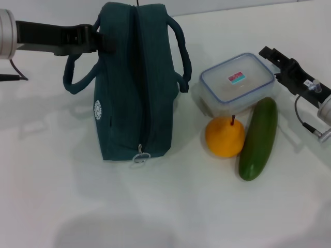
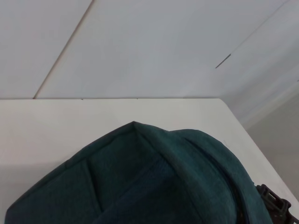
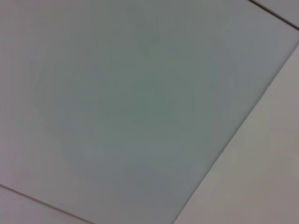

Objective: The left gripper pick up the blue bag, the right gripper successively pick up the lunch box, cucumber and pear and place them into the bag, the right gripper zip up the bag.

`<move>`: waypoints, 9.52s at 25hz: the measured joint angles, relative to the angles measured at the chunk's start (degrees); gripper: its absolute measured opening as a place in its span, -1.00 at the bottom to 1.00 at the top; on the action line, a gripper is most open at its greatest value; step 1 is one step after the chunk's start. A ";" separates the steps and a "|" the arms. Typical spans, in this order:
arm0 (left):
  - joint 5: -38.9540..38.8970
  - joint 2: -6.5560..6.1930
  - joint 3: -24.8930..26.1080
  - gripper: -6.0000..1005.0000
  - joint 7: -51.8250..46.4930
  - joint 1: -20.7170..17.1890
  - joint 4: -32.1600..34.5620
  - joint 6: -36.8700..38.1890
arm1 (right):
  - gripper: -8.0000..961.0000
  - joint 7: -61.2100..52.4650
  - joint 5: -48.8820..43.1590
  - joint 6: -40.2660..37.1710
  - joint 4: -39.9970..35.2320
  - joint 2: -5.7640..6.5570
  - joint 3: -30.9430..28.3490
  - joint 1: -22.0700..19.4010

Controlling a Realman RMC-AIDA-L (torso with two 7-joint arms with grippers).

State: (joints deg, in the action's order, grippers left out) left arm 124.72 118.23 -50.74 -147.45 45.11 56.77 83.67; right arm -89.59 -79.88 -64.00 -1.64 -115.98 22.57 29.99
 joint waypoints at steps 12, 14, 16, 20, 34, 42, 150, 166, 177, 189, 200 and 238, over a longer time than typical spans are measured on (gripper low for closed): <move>0.00 0.33 0.13 -0.90 0.83 -0.68 0.00 0.00 | 0.38 -0.06 -0.01 -0.29 0.78 -0.04 0.86 0.30; 0.00 0.37 0.24 -0.90 0.84 -0.71 0.00 0.03 | 0.38 -0.21 -0.01 -0.36 0.87 -0.03 1.06 0.03; 0.00 0.42 0.27 -0.90 0.84 -0.72 0.00 0.07 | 0.28 -0.25 0.00 -0.38 0.90 -0.03 1.07 -0.07; 0.00 0.43 0.17 -0.90 0.85 -0.73 0.00 0.10 | -0.09 -0.31 0.00 -1.46 1.01 -0.03 1.07 -0.68; 0.00 0.49 0.22 -0.90 0.85 -0.82 0.00 0.18 | -0.48 -0.24 0.37 -7.44 0.91 0.23 1.02 -2.29; 0.00 0.51 0.29 -0.90 0.85 -0.80 0.00 0.18 | -0.74 -0.02 0.41 -11.36 0.48 0.38 0.91 -2.47; -8.91 0.17 -2.70 -0.90 1.86 3.12 -7.30 -2.77 | -0.69 8.15 5.28 -19.94 0.44 -0.21 21.41 11.37; -8.96 -0.23 -2.70 -0.90 3.15 1.62 -7.30 -2.95 | 0.36 16.37 5.10 -34.71 -19.83 1.18 21.13 -2.86; -8.72 -0.51 -2.70 -0.90 5.86 1.68 -7.45 -4.81 | 0.60 17.26 1.64 -36.63 -28.34 9.22 19.71 -11.57; -8.83 -1.16 -2.70 -0.90 7.30 2.25 -9.56 -5.54 | 0.59 -6.24 -21.76 -37.15 -36.57 17.07 20.47 -1.10; -8.89 -0.81 -2.70 -0.90 7.36 1.94 -9.82 -7.02 | 0.59 -26.89 -51.05 -44.33 -43.07 21.68 21.21 17.40; -8.93 -1.41 -2.74 -0.90 9.26 2.87 -10.17 -6.87 | 0.59 -60.44 -67.96 -34.07 -35.44 14.94 19.13 16.98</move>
State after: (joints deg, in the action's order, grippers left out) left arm 115.79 116.82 -53.48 -138.20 47.97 46.60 76.80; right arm -150.03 -147.85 -98.07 -37.08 -101.04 41.70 46.97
